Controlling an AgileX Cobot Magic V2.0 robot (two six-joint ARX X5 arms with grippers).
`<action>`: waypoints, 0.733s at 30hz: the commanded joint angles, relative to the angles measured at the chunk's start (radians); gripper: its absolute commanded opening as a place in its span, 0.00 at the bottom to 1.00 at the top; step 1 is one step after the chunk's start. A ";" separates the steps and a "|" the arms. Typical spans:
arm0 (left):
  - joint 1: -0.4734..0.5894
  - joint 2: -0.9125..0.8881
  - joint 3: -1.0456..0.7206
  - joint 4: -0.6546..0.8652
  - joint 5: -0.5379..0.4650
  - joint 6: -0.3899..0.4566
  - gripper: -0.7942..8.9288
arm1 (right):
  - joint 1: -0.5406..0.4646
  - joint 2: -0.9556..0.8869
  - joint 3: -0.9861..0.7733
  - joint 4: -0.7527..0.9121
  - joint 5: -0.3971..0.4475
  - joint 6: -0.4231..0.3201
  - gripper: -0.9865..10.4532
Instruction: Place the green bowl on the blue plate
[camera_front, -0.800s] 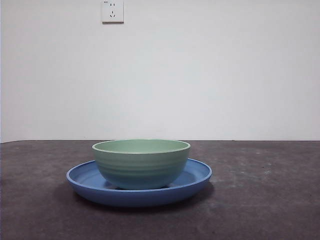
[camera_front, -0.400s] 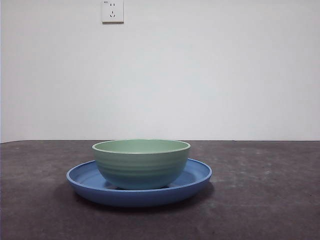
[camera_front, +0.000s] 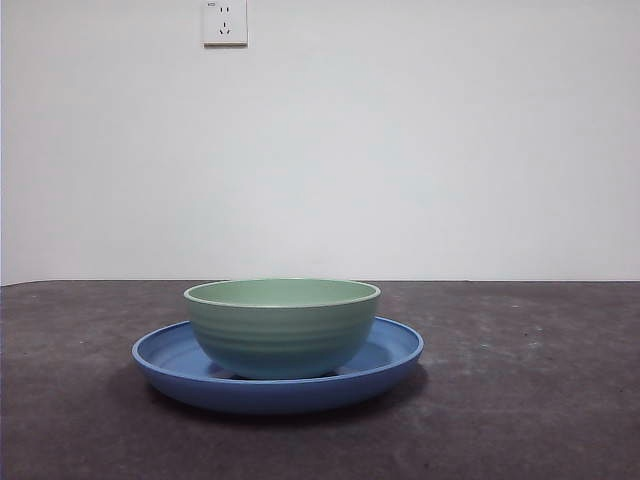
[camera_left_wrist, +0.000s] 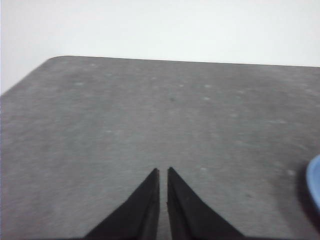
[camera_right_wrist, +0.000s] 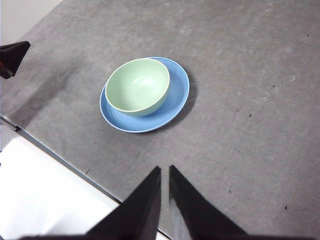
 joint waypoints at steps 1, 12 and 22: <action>0.008 -0.001 -0.021 -0.016 -0.027 -0.003 0.11 | 0.005 0.005 0.016 0.010 0.000 0.009 0.11; 0.008 -0.002 -0.021 -0.031 -0.025 -0.055 0.11 | 0.005 0.005 0.016 0.010 0.000 0.009 0.11; 0.007 -0.001 -0.021 -0.031 -0.025 -0.055 0.11 | 0.005 0.005 0.016 0.010 0.000 0.009 0.11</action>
